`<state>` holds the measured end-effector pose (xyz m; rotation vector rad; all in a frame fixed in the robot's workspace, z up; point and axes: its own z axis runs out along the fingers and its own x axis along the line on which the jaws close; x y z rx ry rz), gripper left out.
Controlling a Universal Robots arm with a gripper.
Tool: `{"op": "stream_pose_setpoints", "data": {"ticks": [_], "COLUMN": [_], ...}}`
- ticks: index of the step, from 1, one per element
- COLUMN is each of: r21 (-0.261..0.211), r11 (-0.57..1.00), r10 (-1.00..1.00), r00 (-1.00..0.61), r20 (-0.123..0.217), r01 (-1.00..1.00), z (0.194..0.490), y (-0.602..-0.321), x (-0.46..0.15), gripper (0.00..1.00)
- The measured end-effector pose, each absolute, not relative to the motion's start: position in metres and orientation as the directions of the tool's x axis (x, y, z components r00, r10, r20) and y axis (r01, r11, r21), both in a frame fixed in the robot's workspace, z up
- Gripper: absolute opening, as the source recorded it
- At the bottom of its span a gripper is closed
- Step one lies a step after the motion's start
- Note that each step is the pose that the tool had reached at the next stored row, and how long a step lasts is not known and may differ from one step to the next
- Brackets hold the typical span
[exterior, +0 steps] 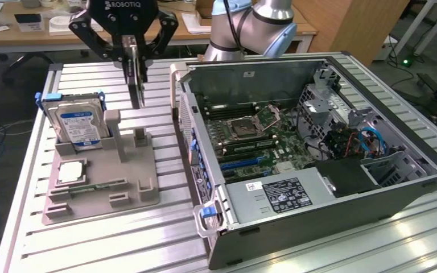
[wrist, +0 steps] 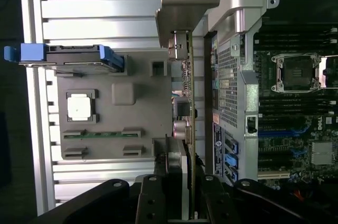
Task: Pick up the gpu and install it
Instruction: 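Pick up the gpu and move the gpu toward the slot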
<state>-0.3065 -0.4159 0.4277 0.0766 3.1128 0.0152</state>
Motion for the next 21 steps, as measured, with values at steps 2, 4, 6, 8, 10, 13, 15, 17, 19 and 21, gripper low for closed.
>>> {"op": "stream_pose_setpoints", "data": {"ticks": [2,4,6,8,10,13,15,17,19,21], "r21": [0.01,0.01,0.01,0.01,0.01,0.01,0.01,0.01,0.01,0.01], "r11": [0.999,0.999,0.999,0.999,0.999,0.999,0.999,0.999,0.999,0.999], "r10": [0.049,0.049,0.049,0.049,0.049,0.049,0.049,0.049,0.049,0.049], "r00": [-0.998,-0.998,-0.998,-0.998,-0.998,-0.998,-0.998,-0.998,-0.998,-0.998], "r20": [-0.028,-0.028,-0.028,-0.028,-0.028,-0.028,-0.028,-0.028,-0.028,-0.028], "r01": [0.049,0.049,0.049,0.049,0.049,0.049,0.049,0.049,0.049,0.049], "z": [0.428,0.428,0.428,0.428,0.428,0.428,0.428,0.428,0.428,0.428], "y": [-0.416,-0.416,-0.416,-0.416,-0.416,-0.416,-0.416,-0.416,-0.416,-0.416], "x": [-0.303,-0.3,-0.298,-0.295,-0.292,-0.288,-0.285,-0.282,-0.279,-0.277], "gripper": [0.28,0.28,0.28,0.28,0.28,0.28,0.28,0.28,0.28,0.28]}}
